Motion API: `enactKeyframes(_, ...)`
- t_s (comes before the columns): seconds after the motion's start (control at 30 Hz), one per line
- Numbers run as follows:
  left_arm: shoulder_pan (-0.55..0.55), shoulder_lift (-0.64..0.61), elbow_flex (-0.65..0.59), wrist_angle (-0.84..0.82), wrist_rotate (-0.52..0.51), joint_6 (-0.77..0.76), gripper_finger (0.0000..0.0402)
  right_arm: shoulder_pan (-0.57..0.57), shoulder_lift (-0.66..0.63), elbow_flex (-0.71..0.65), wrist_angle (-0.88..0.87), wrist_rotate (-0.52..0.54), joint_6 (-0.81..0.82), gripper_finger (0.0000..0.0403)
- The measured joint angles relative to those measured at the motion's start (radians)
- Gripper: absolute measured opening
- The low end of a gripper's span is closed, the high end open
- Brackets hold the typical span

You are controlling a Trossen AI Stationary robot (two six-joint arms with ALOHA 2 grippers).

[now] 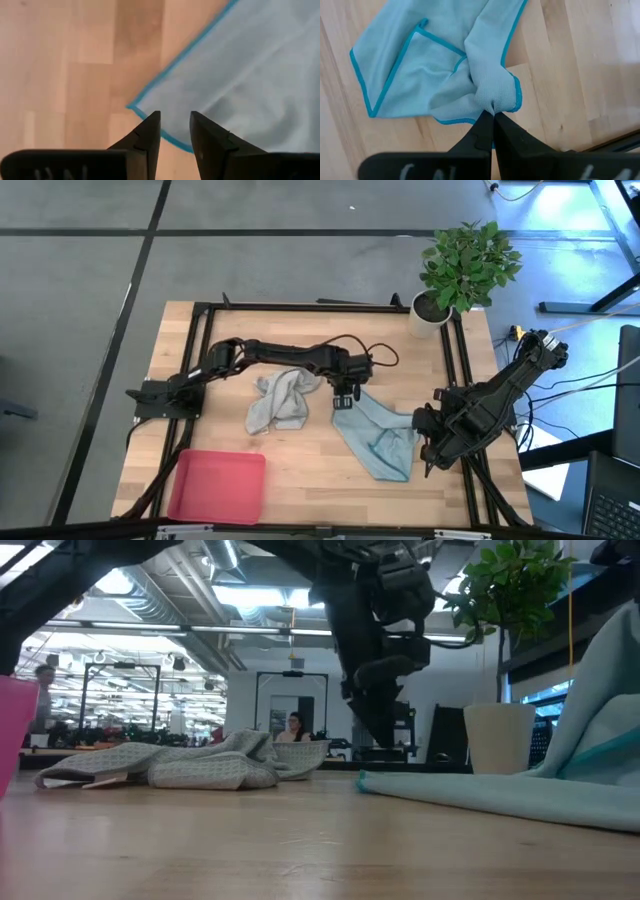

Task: Roll microfiber towels into tight, uniform cylinder then place into a basket
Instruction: Fold the blue towel

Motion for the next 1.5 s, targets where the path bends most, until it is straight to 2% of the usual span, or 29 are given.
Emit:
enactKeyframes(0.2,0.040,0.037,0.000,0.070,-0.002,0.000,0.0107,0.000,0.000,0.000,0.000,0.023,0.000,0.0010)
enactKeyframes(0.47,0.082,0.057,0.000,0.066,0.016,-0.009,0.0108,0.000,0.000,0.000,0.000,0.024,0.000,0.0010)
enactKeyframes(0.6,0.091,0.074,0.000,0.064,0.060,-0.005,0.0108,0.000,0.000,0.000,0.000,0.024,0.000,0.0010)
enactKeyframes(1.07,0.090,0.096,0.002,0.072,0.065,0.050,0.0107,0.000,0.000,0.000,0.000,0.043,0.000,0.0010)
enactKeyframes(1.2,0.089,0.098,0.003,0.064,0.066,0.055,0.0088,0.000,0.000,0.000,0.000,0.051,0.001,0.0010)
enactKeyframes(1.43,0.087,0.109,0.005,0.038,0.055,0.071,0.0008,0.000,0.000,0.000,0.000,0.073,0.017,0.0010)
enactKeyframes(1.5,0.084,0.110,0.005,0.038,0.053,0.073,0.0006,0.000,0.000,0.000,-0.002,0.084,0.022,0.0010)
